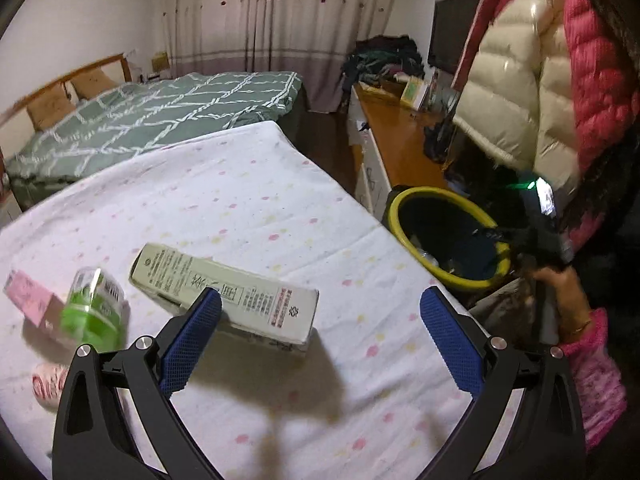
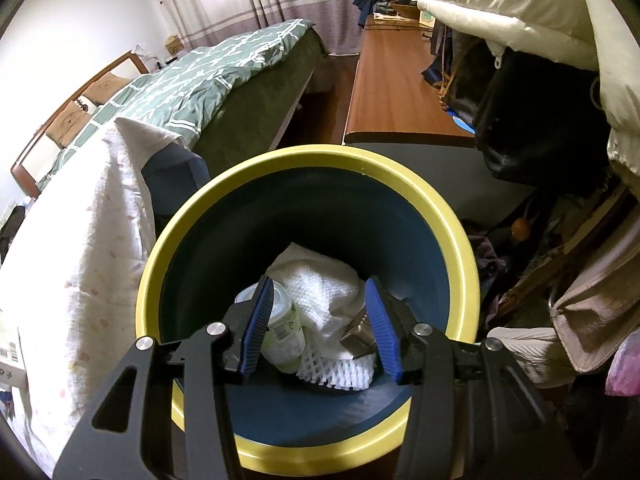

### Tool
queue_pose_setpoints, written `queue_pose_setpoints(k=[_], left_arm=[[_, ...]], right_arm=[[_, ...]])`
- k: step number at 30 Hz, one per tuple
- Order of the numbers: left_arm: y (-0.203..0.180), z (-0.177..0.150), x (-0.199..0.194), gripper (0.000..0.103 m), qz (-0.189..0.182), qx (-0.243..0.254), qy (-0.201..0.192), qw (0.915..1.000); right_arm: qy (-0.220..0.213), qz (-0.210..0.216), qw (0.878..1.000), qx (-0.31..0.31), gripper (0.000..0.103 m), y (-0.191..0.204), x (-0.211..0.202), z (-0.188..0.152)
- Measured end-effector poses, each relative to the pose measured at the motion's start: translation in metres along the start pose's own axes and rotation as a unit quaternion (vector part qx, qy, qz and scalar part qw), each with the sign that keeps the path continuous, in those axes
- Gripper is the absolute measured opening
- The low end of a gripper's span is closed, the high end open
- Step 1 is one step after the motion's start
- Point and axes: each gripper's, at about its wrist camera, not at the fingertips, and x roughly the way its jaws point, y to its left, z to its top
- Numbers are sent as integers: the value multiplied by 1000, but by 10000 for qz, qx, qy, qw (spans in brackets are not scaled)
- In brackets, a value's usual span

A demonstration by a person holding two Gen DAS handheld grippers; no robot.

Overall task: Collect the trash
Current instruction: 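Grasp the green-white printed box with the left gripper and lift it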

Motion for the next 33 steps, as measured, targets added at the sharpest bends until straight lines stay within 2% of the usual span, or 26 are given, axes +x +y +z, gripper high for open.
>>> queue_pose_setpoints(k=[4,6,12,14,20,24,28,30,33], left_arm=[[-3,11,-17,98,-28,123,-320,9994],[-6,16,-13,98,-64,217,-338,9992],[-1,17,17,98,-260,156,135,9994],[-4,13,16,98,-148,291,114,9994],[1,-12,-3,98,-55,420,444,9981],[15,-35,-20,98,-136,149,845,9962],[23,-36,-37,98,-12,4,867,9962],[20,-29,-40,98,-37,230,798,9965],[7,-16,-41,98,-170,1145,675,9910]], right_arm=[[-15,34,10000,30,46,2,-1,0],[-15,48,10000,22,46,4,-1,0],[33,60,10000,-66,46,8,-1,-1],[37,60,10000,-60,46,8,-1,-1],[18,86,9999,-66,46,8,-1,0],[8,121,9999,-99,46,12,-1,1],[6,148,9998,-165,46,18,-2,4],[-4,193,9996,-183,46,22,-3,5],[-5,238,9994,-235,46,26,-5,6]])
